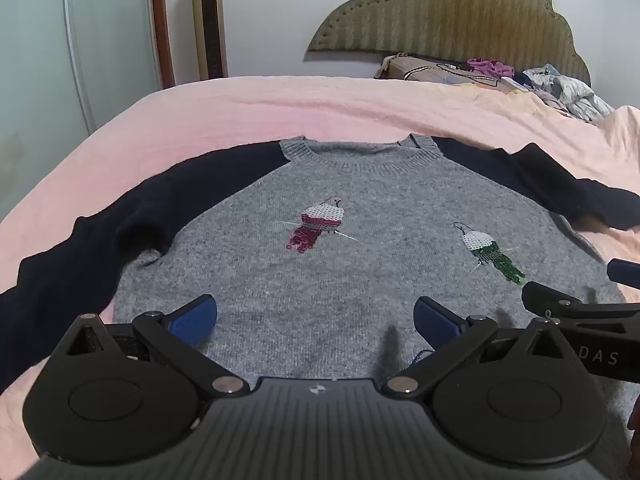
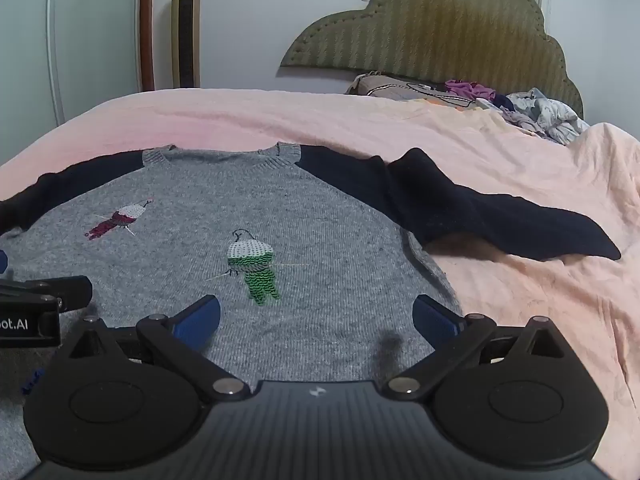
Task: Fold small clothes
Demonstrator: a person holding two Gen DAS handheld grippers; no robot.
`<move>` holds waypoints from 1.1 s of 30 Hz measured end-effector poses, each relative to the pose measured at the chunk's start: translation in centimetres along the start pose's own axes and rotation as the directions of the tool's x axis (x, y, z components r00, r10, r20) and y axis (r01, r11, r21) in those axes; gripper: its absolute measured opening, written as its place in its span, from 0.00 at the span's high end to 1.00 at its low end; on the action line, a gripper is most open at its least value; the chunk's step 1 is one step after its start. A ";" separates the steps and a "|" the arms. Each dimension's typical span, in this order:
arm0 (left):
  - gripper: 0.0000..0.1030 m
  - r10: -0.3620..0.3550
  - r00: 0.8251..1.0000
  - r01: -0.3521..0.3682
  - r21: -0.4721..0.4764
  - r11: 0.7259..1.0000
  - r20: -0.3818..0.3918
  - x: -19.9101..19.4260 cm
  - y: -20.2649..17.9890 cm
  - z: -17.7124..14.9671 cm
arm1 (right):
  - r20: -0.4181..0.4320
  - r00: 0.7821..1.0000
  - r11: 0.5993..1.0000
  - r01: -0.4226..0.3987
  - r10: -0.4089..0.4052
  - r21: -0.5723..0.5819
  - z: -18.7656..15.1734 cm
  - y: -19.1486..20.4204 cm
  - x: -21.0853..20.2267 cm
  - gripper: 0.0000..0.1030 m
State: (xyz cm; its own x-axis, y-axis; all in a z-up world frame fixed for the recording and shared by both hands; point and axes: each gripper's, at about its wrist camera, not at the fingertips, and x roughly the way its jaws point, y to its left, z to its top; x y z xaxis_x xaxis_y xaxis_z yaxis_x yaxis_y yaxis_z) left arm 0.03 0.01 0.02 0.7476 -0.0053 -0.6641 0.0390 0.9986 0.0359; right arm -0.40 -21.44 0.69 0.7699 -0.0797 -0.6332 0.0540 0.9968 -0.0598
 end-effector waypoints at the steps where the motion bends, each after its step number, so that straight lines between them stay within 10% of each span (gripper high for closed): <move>1: 0.00 0.000 1.000 0.000 0.002 1.000 0.001 0.0 0.0 0.0 | 0.002 1.000 1.000 0.002 -0.002 0.000 0.0 0.0 0.0 0.00; 33: 0.00 0.000 1.000 0.000 0.003 1.000 0.014 -0.1 0.1 -0.2 | -0.014 1.000 1.000 0.012 -0.012 0.028 -0.1 -1.1 -0.3 0.00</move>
State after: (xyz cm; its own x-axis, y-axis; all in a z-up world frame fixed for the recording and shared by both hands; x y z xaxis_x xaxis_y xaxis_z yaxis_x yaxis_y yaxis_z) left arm -0.19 0.12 -0.11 0.7567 -0.0057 -0.6538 0.0408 0.9984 0.0386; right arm -0.76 -22.48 0.86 0.7599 -0.0915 -0.6435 0.0808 0.9957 -0.0462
